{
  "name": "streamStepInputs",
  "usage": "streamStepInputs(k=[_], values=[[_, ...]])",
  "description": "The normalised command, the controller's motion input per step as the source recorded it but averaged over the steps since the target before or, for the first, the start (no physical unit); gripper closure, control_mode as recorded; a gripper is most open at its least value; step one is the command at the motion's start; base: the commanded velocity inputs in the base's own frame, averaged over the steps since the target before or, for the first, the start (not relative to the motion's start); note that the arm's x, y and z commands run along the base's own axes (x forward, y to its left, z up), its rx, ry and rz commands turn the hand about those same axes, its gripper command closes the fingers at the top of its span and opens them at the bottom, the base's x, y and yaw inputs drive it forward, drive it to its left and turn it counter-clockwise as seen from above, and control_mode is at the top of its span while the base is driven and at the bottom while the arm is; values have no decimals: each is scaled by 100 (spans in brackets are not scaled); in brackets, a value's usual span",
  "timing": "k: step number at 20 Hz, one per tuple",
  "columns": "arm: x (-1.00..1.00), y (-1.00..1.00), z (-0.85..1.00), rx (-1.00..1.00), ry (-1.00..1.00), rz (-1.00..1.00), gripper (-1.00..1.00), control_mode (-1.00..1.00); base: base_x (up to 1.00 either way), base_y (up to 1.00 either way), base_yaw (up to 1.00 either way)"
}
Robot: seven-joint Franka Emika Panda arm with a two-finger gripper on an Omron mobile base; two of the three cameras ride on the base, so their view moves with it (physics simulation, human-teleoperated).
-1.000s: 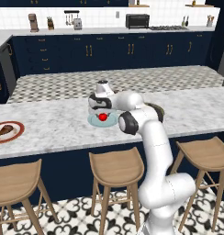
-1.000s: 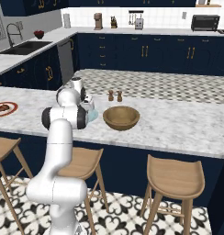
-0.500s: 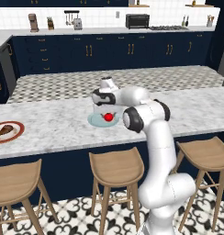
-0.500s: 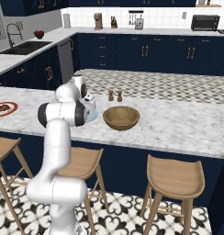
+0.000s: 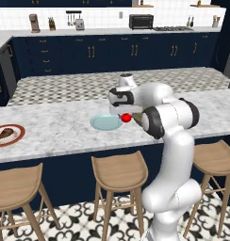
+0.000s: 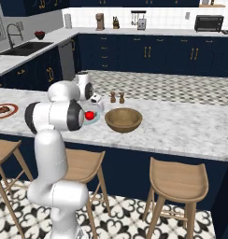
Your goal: Pick the chicken drumstick and tomato from their plates and place them in the bowl. Then put the bowl in the fridge.
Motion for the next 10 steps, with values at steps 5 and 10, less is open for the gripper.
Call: streamStepInputs(k=[5,10], values=[[-11,-100,54,0,-4,0,100,-100,0,0,0],[9,-98,0,0,-6,0,100,-100,0,0,0]])
